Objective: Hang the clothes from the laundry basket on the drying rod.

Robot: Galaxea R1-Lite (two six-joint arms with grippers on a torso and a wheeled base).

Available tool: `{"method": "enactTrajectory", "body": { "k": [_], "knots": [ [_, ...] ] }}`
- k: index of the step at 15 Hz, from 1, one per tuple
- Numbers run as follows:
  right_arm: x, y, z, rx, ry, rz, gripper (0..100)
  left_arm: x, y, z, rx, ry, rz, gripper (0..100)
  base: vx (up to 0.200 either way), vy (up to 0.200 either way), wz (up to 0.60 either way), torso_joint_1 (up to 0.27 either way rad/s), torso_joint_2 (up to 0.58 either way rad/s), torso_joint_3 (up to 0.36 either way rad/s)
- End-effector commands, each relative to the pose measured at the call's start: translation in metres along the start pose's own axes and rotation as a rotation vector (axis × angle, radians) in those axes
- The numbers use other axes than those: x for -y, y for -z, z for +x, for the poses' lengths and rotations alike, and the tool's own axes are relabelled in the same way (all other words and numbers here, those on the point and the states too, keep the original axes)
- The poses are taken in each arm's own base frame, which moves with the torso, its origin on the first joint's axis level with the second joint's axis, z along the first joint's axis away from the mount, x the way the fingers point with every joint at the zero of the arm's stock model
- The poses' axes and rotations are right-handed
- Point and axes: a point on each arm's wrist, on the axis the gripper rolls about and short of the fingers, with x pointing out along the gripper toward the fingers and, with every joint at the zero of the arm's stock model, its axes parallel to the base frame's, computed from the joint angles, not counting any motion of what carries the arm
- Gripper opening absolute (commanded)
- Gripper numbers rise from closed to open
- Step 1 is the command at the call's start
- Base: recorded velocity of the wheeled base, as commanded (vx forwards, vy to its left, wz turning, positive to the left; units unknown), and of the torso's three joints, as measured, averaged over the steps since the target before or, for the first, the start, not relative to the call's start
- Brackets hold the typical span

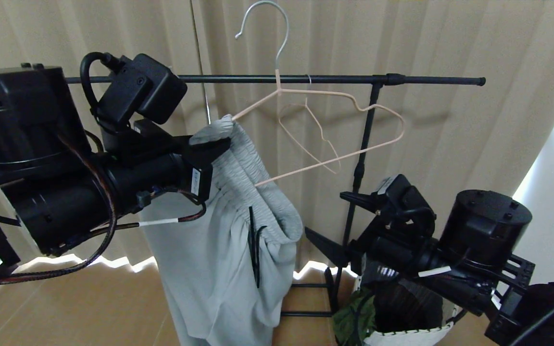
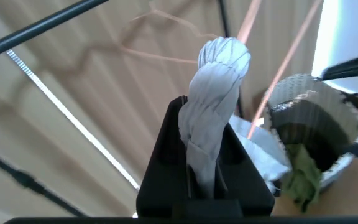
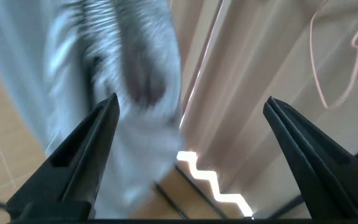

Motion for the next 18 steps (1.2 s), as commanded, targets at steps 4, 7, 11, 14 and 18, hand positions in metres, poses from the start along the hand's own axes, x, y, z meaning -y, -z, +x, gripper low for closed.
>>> {"method": "enactTrajectory", "body": {
  "k": [4,7,11,14,18],
  "knots": [
    [-0.001,0.026,0.028,-0.071,-0.006,0.016,100,0.013,-0.01,-0.007,0.039,0.049,0.005,0,0.0,0.0,0.0,0.0,0.0,0.0],
    [0.005,0.034,0.026,-0.094,0.027,0.02,100,0.014,-0.009,-0.009,0.037,0.052,0.01,0,0.0,0.0,0.0,0.0,0.0,0.0],
    [0.03,0.049,0.007,-0.124,0.161,0.028,100,-0.001,0.003,-0.01,-0.007,-0.008,0.092,0,0.0,0.0,0.0,0.0,0.0,0.0],
    [0.068,0.05,-0.003,-0.114,0.291,0.037,100,-0.004,0.016,-0.011,-0.054,-0.016,0.141,0,0.0,0.0,0.0,0.0,0.0,0.0],
    [0.091,0.041,-0.01,-0.078,0.366,0.034,100,-0.003,0.041,-0.018,-0.144,-0.003,0.243,0,0.0,0.0,0.0,0.0,0.0,0.0]
  ]
}}
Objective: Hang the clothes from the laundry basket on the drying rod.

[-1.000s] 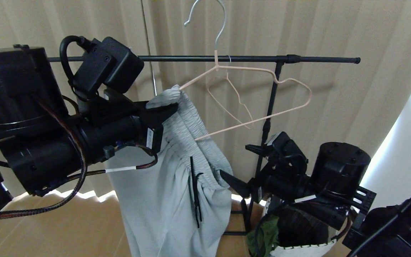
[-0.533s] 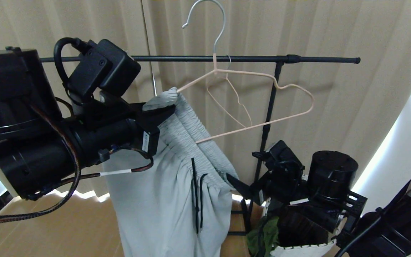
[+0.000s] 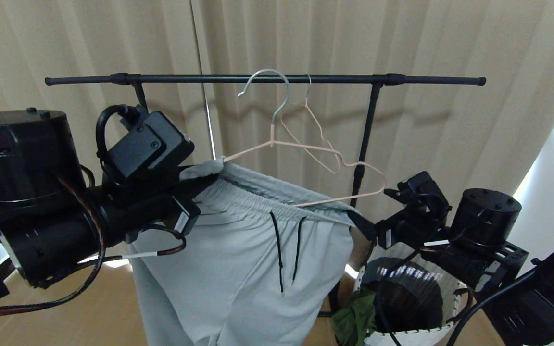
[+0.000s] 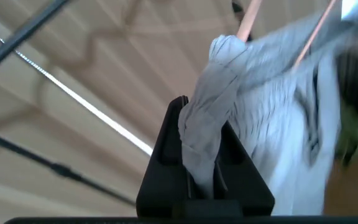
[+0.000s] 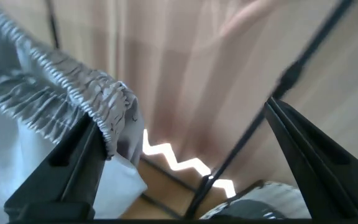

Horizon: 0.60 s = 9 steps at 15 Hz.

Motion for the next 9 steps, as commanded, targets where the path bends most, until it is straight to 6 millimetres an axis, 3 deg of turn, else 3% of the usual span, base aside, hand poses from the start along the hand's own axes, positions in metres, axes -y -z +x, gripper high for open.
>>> {"method": "enactTrajectory", "body": {
  "k": [1,6,9],
  "knots": [
    [0.012,-0.006,0.002,0.025,0.04,0.002,100,0.001,0.017,-0.003,-0.064,-0.002,0.027,0,0.0,0.0,0.0,0.0,0.0,0.0],
    [0.018,-0.007,0.005,0.031,0.055,0.003,100,-0.018,0.044,-0.007,-0.174,-0.081,0.085,0,0.0,0.0,0.0,0.0,0.0,0.0],
    [0.018,-0.011,0.004,0.045,0.054,0.0,100,-0.019,0.054,-0.009,-0.214,-0.086,0.101,0,0.0,0.0,0.0,0.0,0.0,0.0]
  ]
}}
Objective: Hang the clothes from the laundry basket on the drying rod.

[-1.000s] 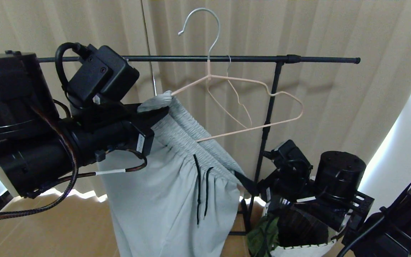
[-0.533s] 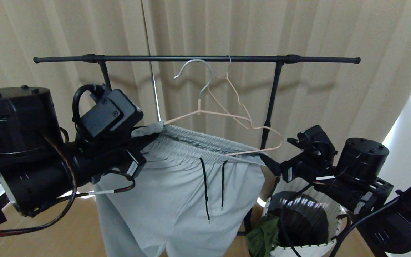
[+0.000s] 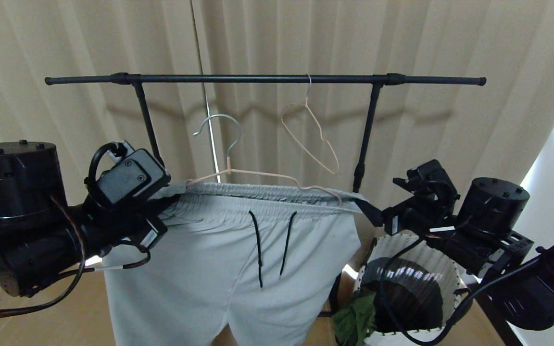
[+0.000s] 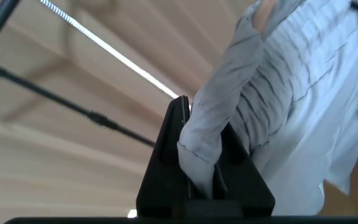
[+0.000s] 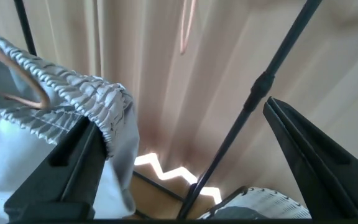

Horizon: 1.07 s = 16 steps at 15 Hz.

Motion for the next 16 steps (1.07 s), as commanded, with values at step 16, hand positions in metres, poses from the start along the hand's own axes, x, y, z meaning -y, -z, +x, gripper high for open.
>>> {"method": "enactTrajectory", "body": {
  "k": [16],
  "knots": [
    [-0.094,-0.045,-0.04,0.05,-0.342,-0.097,100,0.009,-0.009,0.015,0.061,-0.008,-0.222,0,0.0,0.0,0.0,0.0,0.0,0.0]
  ]
}}
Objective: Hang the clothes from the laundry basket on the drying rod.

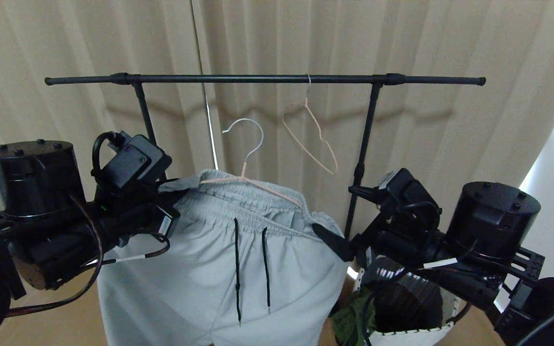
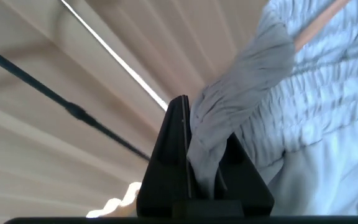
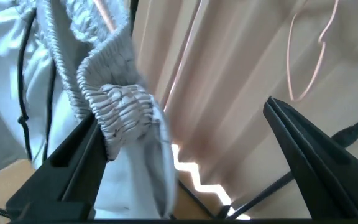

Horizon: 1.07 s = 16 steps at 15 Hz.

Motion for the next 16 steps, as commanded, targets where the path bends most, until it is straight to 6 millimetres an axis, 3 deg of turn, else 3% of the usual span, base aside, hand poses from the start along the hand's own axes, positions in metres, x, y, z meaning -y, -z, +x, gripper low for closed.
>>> {"method": "enactTrajectory", "body": {
  "k": [1,3,8,11,16],
  "knots": [
    [-0.002,-0.004,0.0,0.015,-0.007,-0.004,100,0.006,-0.001,0.0,0.009,0.023,-0.016,0,0.0,0.0,0.0,0.0,0.0,0.0],
    [-0.002,-0.001,-0.001,-0.026,-0.016,-0.051,100,0.013,-0.009,-0.001,0.044,0.048,-0.059,0,0.0,0.0,0.0,0.0,0.0,0.0],
    [0.003,-0.013,0.009,-0.009,-0.003,-0.082,100,0.021,-0.005,-0.004,0.034,0.079,-0.066,0,0.0,0.0,0.0,0.0,0.0,0.0],
    [0.02,-0.02,0.029,0.014,0.057,-0.09,100,0.034,-0.009,-0.009,0.092,0.112,-0.054,0,0.0,0.0,0.0,0.0,0.0,0.0],
    [0.029,-0.017,0.031,0.001,0.083,-0.142,100,0.041,-0.007,-0.012,0.102,0.141,-0.046,0,0.0,0.0,0.0,0.0,0.0,0.0]
  ]
}}
